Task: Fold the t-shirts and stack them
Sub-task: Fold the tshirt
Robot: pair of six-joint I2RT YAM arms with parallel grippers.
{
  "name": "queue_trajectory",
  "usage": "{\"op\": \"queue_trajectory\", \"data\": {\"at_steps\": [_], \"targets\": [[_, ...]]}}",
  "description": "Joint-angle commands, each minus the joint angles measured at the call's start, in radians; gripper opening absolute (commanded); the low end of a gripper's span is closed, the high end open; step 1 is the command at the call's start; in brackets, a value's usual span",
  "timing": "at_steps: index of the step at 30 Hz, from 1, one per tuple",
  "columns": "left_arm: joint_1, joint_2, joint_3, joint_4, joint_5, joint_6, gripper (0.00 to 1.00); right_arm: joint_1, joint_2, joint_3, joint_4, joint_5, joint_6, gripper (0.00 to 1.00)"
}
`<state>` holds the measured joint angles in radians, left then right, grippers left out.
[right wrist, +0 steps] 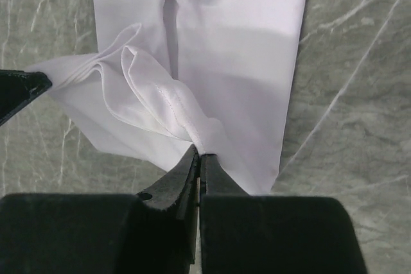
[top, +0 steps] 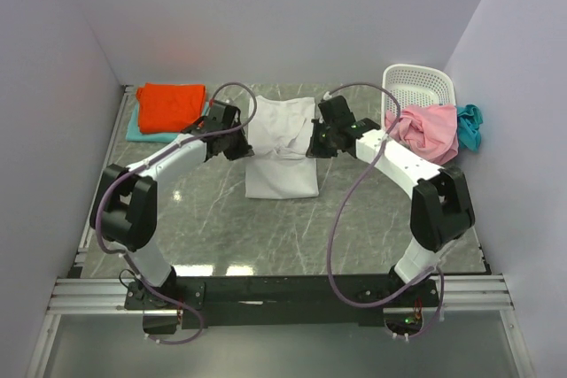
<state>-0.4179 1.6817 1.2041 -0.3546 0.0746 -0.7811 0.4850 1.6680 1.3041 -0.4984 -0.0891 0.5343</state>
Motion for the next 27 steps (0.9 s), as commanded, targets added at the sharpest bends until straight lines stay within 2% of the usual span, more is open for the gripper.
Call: {"op": "queue_trajectory", "data": {"at_steps": [1, 11, 27], "targets": [[0.016, 0.035, 0.074, 0.0, 0.021, 0.046, 0.01, -0.019, 0.044, 0.075, 0.011, -0.02, -0.023, 0.0], [0.042, 0.163, 0.158, 0.006, 0.054, 0.103, 0.01, -0.052, 0.14, 0.132, 0.024, -0.029, -0.052, 0.0], [0.067, 0.306, 0.267, 0.011, 0.085, 0.106, 0.02, -0.097, 0.262, 0.199, 0.047, -0.067, -0.053, 0.0]]}}
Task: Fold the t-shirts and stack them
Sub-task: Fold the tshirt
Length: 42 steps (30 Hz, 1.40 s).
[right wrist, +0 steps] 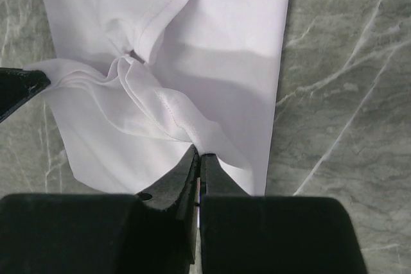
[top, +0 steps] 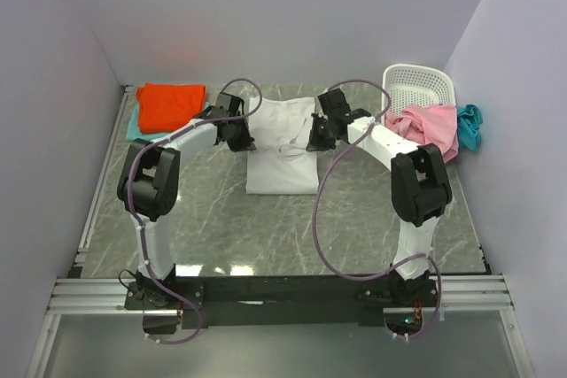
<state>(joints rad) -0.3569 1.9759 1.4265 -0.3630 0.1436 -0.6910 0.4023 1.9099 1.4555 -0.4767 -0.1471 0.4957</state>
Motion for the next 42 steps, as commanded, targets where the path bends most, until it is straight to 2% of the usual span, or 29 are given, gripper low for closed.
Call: {"op": "queue_trajectory", "data": {"at_steps": [1, 5, 7, 8, 9, 10, 11, 12, 13, 14, 15, 16, 17, 18, 19, 27, 31, 37, 42], "targets": [[0.007, 0.02, 0.052, 0.013, 0.011, 0.015, 0.02, -0.016, 0.026, 0.057, 0.024, -0.009, -0.019, 0.0], [0.01, 0.029, 0.057, -0.001, -0.013, 0.013, 0.06, -0.025, 0.064, 0.083, 0.018, -0.017, -0.019, 0.0], [0.013, 0.034, 0.058, -0.002, -0.016, 0.016, 0.15, -0.025, 0.077, 0.095, 0.02, -0.025, -0.016, 0.0], [0.013, 0.035, 0.06, -0.002, -0.015, 0.018, 0.19, -0.026, 0.089, 0.101, 0.018, -0.026, -0.017, 0.04], [0.013, 0.037, 0.06, -0.002, -0.016, 0.019, 0.29, -0.026, 0.093, 0.108, 0.013, -0.028, -0.019, 0.08], [0.013, 0.035, 0.064, -0.001, -0.016, 0.024, 0.32, -0.026, 0.1, 0.124, 0.007, -0.028, -0.025, 0.12], [0.013, 0.034, 0.065, 0.005, -0.016, 0.024, 0.35, -0.028, 0.11, 0.134, 0.001, -0.026, -0.026, 0.21], [0.016, 0.034, 0.065, 0.009, -0.019, 0.024, 0.45, -0.028, 0.113, 0.143, -0.01, -0.026, -0.029, 0.26], [0.016, 0.032, 0.075, 0.006, -0.015, 0.019, 0.5, -0.028, 0.118, 0.158, -0.014, -0.032, -0.039, 0.4], [0.016, 0.029, 0.078, 0.004, -0.015, 0.018, 0.55, -0.028, 0.118, 0.166, -0.029, -0.037, -0.04, 0.45], [0.016, 0.021, 0.072, 0.009, -0.015, 0.013, 0.64, -0.028, 0.117, 0.17, -0.031, -0.039, -0.042, 0.5], [0.016, 0.006, 0.068, 0.01, -0.015, 0.013, 0.68, -0.028, 0.103, 0.172, -0.033, -0.042, -0.048, 0.6], [0.016, -0.006, 0.06, 0.012, -0.019, 0.013, 0.74, -0.028, 0.092, 0.171, -0.04, -0.043, -0.048, 0.64], [0.016, -0.018, 0.043, 0.013, -0.024, 0.008, 0.91, -0.028, 0.078, 0.164, -0.04, -0.043, -0.051, 0.7], [0.016, -0.046, 0.031, 0.015, -0.03, 0.002, 0.99, -0.025, 0.045, 0.14, -0.037, -0.043, -0.051, 0.75], [0.013, -0.181, -0.138, 0.041, -0.013, -0.016, 0.99, 0.007, -0.162, -0.084, 0.047, -0.043, -0.002, 0.8], [0.007, -0.279, -0.248, 0.047, -0.01, -0.028, 0.99, 0.009, -0.276, -0.255, 0.092, -0.066, 0.027, 0.82], [-0.008, -0.405, -0.463, 0.107, 0.002, -0.084, 1.0, 0.026, -0.345, -0.417, 0.148, -0.127, 0.06, 0.87], [-0.017, -0.431, -0.578, 0.153, 0.045, -0.119, 0.99, 0.033, -0.335, -0.454, 0.15, -0.134, 0.052, 0.87]]}}
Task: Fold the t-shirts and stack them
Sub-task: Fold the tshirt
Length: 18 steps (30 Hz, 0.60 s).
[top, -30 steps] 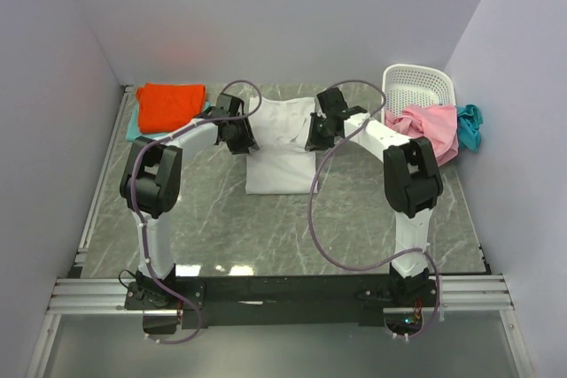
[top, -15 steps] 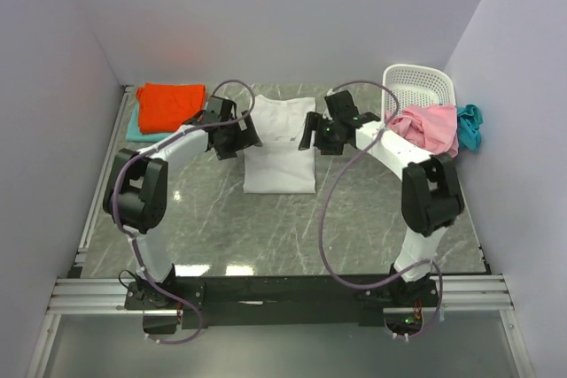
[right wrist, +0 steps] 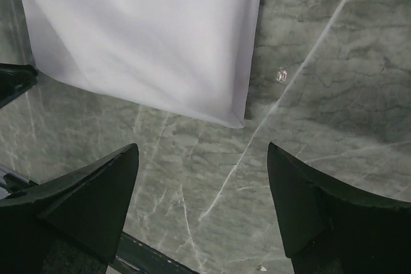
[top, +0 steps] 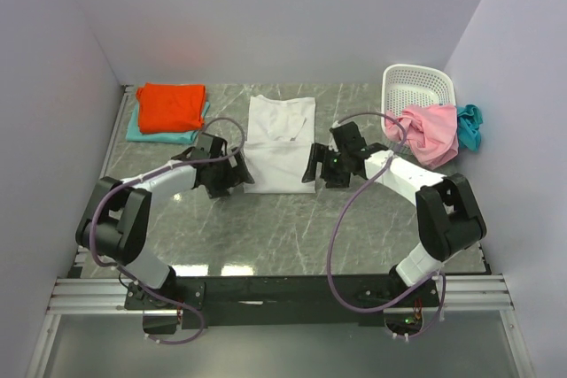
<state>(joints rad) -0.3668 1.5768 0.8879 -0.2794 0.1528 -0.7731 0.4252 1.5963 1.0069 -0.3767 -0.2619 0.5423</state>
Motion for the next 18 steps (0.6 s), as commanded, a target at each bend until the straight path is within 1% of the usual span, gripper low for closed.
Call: {"op": "queue_trajectory", "data": {"at_steps": [1, 2, 4, 5, 6, 9, 10, 11, 13, 14, 16, 17, 18], "targets": [[-0.008, -0.032, -0.049, 0.084, 0.04, -0.038, 0.97, 0.01, -0.016, -0.008, 0.051, -0.022, 0.004, 0.87], [-0.008, -0.028, -0.056, 0.088, 0.047, -0.041, 0.87, 0.01, -0.013, -0.013, 0.062, -0.028, 0.007, 0.87], [-0.009, -0.011, -0.064, 0.092, 0.056, -0.038, 0.77, 0.01, -0.009, -0.03, 0.079, -0.046, 0.015, 0.86], [-0.009, -0.005, -0.066, 0.098, 0.059, -0.038, 0.7, 0.009, -0.007, -0.03, 0.082, -0.048, 0.016, 0.86], [-0.011, 0.008, -0.066, 0.097, 0.06, -0.038, 0.68, 0.009, -0.007, -0.031, 0.084, -0.046, 0.019, 0.86], [-0.011, 0.032, -0.06, 0.1, 0.068, -0.035, 0.56, 0.009, 0.008, -0.03, 0.068, -0.024, 0.021, 0.86], [-0.011, 0.038, -0.056, 0.1, 0.074, -0.032, 0.5, 0.01, 0.01, -0.03, 0.067, -0.019, 0.021, 0.86], [-0.012, 0.045, -0.053, 0.1, 0.077, -0.029, 0.4, 0.01, 0.013, -0.028, 0.062, -0.017, 0.022, 0.86], [-0.017, 0.054, -0.052, 0.1, 0.091, -0.025, 0.33, 0.01, 0.014, -0.037, 0.065, -0.01, 0.028, 0.86], [-0.018, 0.057, -0.049, 0.098, 0.091, -0.023, 0.26, 0.01, 0.016, -0.042, 0.071, -0.01, 0.03, 0.86], [-0.026, 0.069, -0.041, 0.091, 0.087, -0.022, 0.21, 0.01, 0.024, -0.044, 0.075, -0.001, 0.031, 0.85], [-0.029, 0.072, -0.035, 0.089, 0.085, -0.026, 0.14, 0.01, 0.027, -0.042, 0.071, 0.006, 0.03, 0.85], [-0.032, 0.077, -0.037, 0.092, 0.083, -0.026, 0.11, 0.01, 0.033, -0.037, 0.07, 0.012, 0.03, 0.84]]}}
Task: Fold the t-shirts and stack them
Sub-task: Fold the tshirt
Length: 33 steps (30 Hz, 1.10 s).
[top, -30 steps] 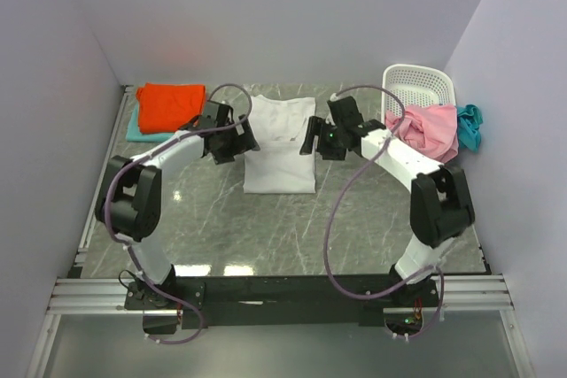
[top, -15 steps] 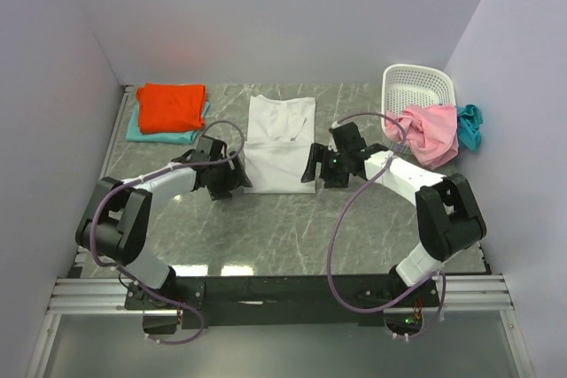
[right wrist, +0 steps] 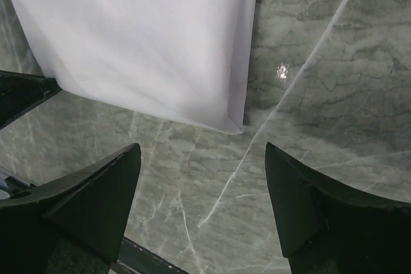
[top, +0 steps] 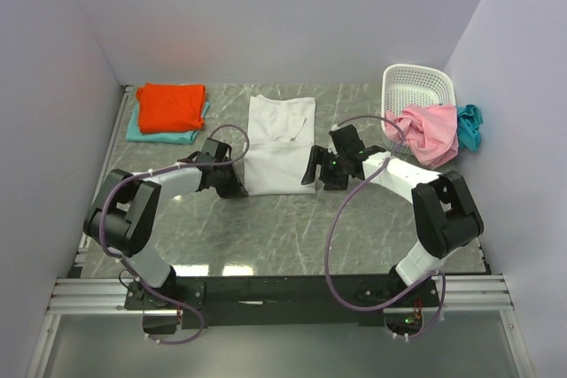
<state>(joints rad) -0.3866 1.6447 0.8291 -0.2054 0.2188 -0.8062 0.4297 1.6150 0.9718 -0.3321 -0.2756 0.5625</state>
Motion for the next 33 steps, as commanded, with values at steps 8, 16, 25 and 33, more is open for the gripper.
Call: {"op": "queue_trajectory", "data": {"at_steps": [8, 16, 25, 33], "targets": [[-0.024, 0.024, 0.031, 0.02, 0.001, 0.007, 0.01, 0.006, 0.052, -0.005, 0.039, 0.021, 0.005, 0.74], [-0.024, 0.044, 0.031, 0.014, -0.041, -0.005, 0.01, 0.006, 0.12, 0.002, 0.064, -0.011, 0.004, 0.53], [-0.028, -0.023, -0.045, 0.075, -0.025, -0.034, 0.01, 0.006, 0.082, -0.077, 0.114, -0.062, 0.025, 0.16], [-0.049, -0.114, -0.13, 0.084, -0.038, -0.05, 0.01, 0.032, -0.006, -0.165, 0.142, -0.073, 0.02, 0.0]]}}
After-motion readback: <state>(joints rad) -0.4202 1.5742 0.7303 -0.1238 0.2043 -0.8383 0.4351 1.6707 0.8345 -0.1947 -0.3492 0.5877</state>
